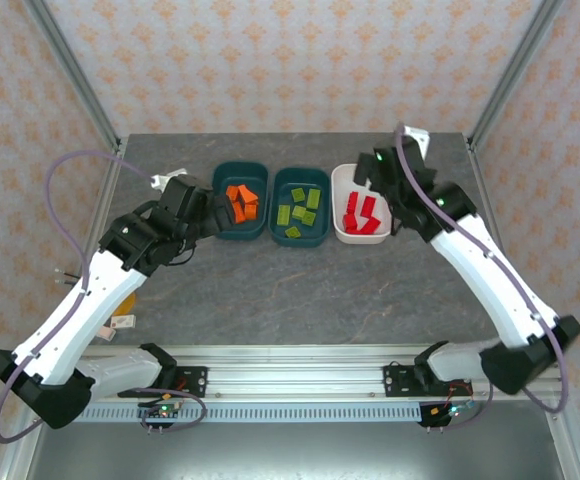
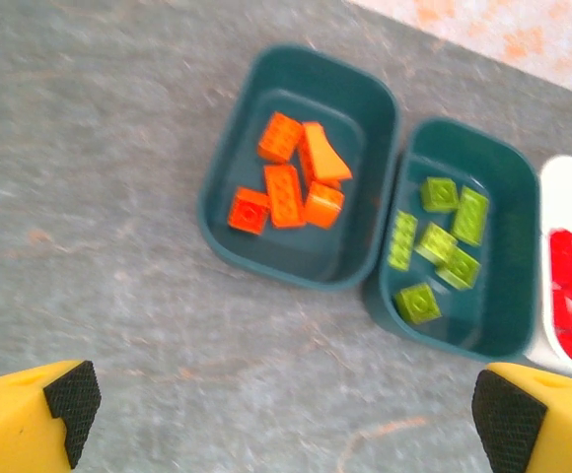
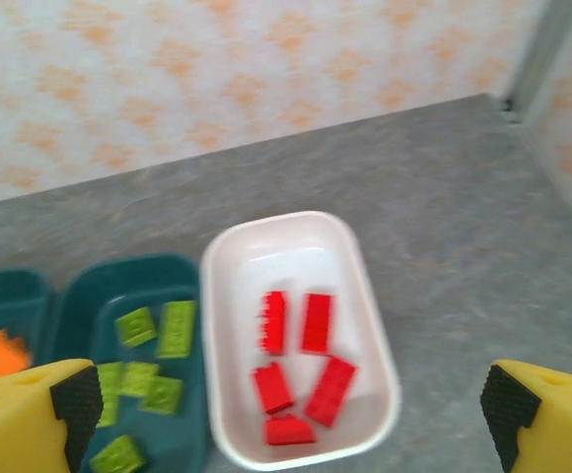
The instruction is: Sort the legos into containers by color
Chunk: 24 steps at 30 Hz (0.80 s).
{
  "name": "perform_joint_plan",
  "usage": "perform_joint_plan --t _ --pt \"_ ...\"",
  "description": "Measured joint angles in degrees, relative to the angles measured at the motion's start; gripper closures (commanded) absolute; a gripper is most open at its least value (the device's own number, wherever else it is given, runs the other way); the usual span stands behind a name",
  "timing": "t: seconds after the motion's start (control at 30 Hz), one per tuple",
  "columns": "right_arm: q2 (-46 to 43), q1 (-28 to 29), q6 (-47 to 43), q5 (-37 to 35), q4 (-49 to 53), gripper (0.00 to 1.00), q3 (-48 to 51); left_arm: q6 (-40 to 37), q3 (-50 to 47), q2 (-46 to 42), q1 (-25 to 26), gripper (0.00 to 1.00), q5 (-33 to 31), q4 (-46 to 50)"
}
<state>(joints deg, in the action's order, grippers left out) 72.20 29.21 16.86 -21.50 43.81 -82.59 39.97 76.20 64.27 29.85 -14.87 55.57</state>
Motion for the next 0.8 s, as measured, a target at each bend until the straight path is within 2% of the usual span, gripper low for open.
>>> perform_joint_plan --t 0.17,0.27,0.37,0.6,0.8 --pt "-11.7 -9.1 -0.2 -4.0 -2.6 0.00 19.0 -6.8 -10.7 -3.8 -1.7 0.00 -11.1 -7.0" --pt "-16.9 -12.6 -2.6 -4.6 -7.4 0.00 27.7 -11.8 -18.9 -4.0 -6.3 0.00 -12.8 -12.9" --pt "-18.9 -13.7 -6.4 -5.0 -15.1 0.00 35.3 -16.5 -23.3 -1.0 -11.7 0.00 -13.8 -17.5" --pt "-11.9 -17.2 -13.9 -2.6 -33.4 0.00 48.4 -25.2 -40.4 4.1 -19.1 0.00 -12.3 -43.1" --pt "-3.0 -20.8 -16.8 2.1 -47.1 0.00 53.6 -29.5 -40.0 15.8 -23.3 0.00 -8.7 -57.3"
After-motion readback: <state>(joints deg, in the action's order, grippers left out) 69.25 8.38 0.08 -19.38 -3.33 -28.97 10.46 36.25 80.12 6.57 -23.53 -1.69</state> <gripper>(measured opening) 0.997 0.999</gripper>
